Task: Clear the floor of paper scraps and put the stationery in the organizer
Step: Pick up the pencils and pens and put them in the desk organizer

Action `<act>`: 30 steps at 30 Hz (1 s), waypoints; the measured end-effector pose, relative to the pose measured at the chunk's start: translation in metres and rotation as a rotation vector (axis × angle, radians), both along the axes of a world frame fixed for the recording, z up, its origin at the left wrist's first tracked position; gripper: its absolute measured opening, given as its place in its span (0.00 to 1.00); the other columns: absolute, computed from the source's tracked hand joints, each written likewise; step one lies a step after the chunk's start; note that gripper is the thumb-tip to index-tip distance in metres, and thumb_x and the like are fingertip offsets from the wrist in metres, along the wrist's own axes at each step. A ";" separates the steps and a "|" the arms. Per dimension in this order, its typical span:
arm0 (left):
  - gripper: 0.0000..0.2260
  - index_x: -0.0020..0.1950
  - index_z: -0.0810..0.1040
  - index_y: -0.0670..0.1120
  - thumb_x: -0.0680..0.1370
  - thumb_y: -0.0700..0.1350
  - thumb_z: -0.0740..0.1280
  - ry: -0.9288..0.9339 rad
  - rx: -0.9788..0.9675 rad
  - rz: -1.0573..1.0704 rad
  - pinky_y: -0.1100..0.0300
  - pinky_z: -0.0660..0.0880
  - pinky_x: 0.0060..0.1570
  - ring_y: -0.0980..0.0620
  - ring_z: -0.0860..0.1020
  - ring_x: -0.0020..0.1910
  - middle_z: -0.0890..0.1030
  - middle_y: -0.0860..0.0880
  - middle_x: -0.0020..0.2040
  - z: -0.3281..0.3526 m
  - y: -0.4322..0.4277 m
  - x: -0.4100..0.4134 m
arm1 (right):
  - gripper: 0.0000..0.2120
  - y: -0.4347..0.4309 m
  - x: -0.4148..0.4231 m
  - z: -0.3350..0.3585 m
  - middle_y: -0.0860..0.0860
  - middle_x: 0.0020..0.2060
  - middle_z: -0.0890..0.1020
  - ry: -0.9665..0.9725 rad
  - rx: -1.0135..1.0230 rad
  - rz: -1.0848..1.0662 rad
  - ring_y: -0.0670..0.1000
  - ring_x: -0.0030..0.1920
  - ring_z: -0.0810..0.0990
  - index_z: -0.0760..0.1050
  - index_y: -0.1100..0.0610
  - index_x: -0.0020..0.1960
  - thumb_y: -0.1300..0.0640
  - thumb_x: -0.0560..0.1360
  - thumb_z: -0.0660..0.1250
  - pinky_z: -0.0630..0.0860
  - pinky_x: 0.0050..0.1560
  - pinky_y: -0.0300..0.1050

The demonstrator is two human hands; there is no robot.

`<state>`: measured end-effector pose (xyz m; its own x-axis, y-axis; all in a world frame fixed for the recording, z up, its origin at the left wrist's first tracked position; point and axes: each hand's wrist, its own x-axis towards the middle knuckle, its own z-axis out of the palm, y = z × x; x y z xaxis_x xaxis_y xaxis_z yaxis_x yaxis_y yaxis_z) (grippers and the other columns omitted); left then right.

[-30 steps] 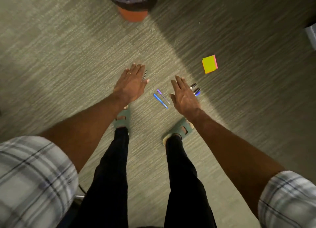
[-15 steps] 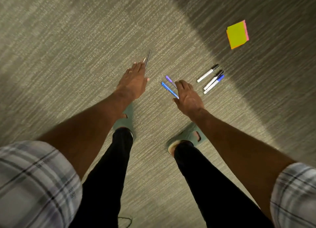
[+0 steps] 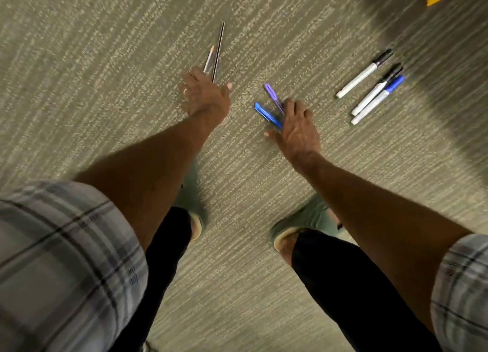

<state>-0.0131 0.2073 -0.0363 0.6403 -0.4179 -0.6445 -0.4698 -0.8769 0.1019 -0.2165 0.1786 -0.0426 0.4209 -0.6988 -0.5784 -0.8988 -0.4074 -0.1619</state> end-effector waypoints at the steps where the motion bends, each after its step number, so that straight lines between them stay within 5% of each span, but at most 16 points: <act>1: 0.33 0.77 0.57 0.38 0.80 0.55 0.65 -0.024 -0.020 -0.019 0.44 0.72 0.67 0.38 0.68 0.71 0.62 0.36 0.75 -0.004 -0.001 0.002 | 0.33 -0.002 0.001 -0.004 0.57 0.64 0.70 -0.001 -0.038 0.040 0.56 0.62 0.73 0.58 0.59 0.73 0.41 0.78 0.64 0.75 0.63 0.50; 5: 0.23 0.69 0.67 0.44 0.77 0.44 0.72 -0.063 -0.156 -0.014 0.51 0.74 0.62 0.43 0.72 0.66 0.70 0.41 0.68 -0.010 -0.009 0.015 | 0.21 0.000 0.002 -0.009 0.60 0.61 0.72 -0.061 -0.057 0.119 0.58 0.57 0.75 0.62 0.63 0.71 0.57 0.82 0.61 0.77 0.59 0.53; 9: 0.25 0.66 0.69 0.44 0.72 0.40 0.76 -0.034 -0.264 0.082 0.61 0.67 0.54 0.49 0.72 0.60 0.70 0.44 0.66 -0.009 -0.011 0.021 | 0.23 0.004 0.003 -0.010 0.60 0.59 0.71 -0.090 0.020 0.101 0.54 0.54 0.74 0.60 0.63 0.72 0.66 0.79 0.62 0.78 0.59 0.47; 13: 0.24 0.66 0.71 0.44 0.72 0.38 0.75 0.035 -0.346 0.205 0.58 0.74 0.57 0.48 0.73 0.61 0.72 0.45 0.65 -0.007 -0.003 0.023 | 0.26 0.003 0.008 -0.010 0.62 0.61 0.70 -0.098 0.004 0.044 0.55 0.56 0.76 0.57 0.63 0.72 0.63 0.78 0.65 0.78 0.62 0.50; 18: 0.19 0.64 0.75 0.43 0.75 0.33 0.70 -0.012 -0.401 0.176 0.59 0.76 0.60 0.48 0.76 0.61 0.75 0.45 0.64 -0.006 -0.005 0.014 | 0.14 0.001 0.015 -0.005 0.63 0.58 0.73 -0.220 0.028 -0.206 0.61 0.58 0.74 0.68 0.65 0.63 0.59 0.81 0.57 0.74 0.59 0.55; 20: 0.20 0.67 0.72 0.42 0.76 0.32 0.67 -0.061 -0.346 0.117 0.60 0.75 0.58 0.46 0.76 0.60 0.73 0.43 0.65 -0.004 -0.007 0.012 | 0.14 0.000 0.013 -0.005 0.59 0.56 0.73 -0.251 0.060 -0.315 0.54 0.55 0.74 0.67 0.64 0.63 0.57 0.81 0.56 0.72 0.58 0.46; 23: 0.28 0.73 0.64 0.40 0.74 0.28 0.65 -0.083 -0.197 -0.048 0.50 0.78 0.61 0.41 0.75 0.61 0.68 0.38 0.69 -0.002 -0.010 0.007 | 0.13 -0.015 0.006 -0.004 0.44 0.39 0.71 -0.372 0.094 -0.386 0.37 0.35 0.69 0.75 0.56 0.54 0.51 0.84 0.54 0.72 0.38 0.26; 24: 0.29 0.74 0.61 0.40 0.74 0.28 0.65 -0.090 -0.155 -0.085 0.48 0.79 0.60 0.40 0.75 0.61 0.67 0.36 0.70 0.000 -0.011 0.005 | 0.18 -0.022 0.007 0.000 0.43 0.33 0.70 -0.464 0.072 -0.451 0.38 0.30 0.68 0.77 0.51 0.44 0.48 0.84 0.53 0.70 0.27 0.28; 26: 0.29 0.73 0.60 0.39 0.74 0.27 0.64 -0.111 -0.109 -0.130 0.46 0.80 0.57 0.38 0.75 0.60 0.67 0.34 0.68 0.001 -0.013 0.003 | 0.22 -0.039 0.007 0.007 0.46 0.28 0.70 -0.466 0.042 -0.509 0.45 0.26 0.70 0.72 0.46 0.34 0.45 0.84 0.51 0.69 0.23 0.36; 30: 0.27 0.72 0.62 0.39 0.74 0.31 0.66 -0.074 -0.108 -0.098 0.43 0.78 0.62 0.36 0.74 0.62 0.70 0.34 0.66 0.002 -0.008 0.005 | 0.04 -0.059 0.004 0.013 0.52 0.43 0.74 -0.310 -0.005 -0.423 0.52 0.42 0.73 0.63 0.51 0.50 0.51 0.82 0.54 0.69 0.43 0.47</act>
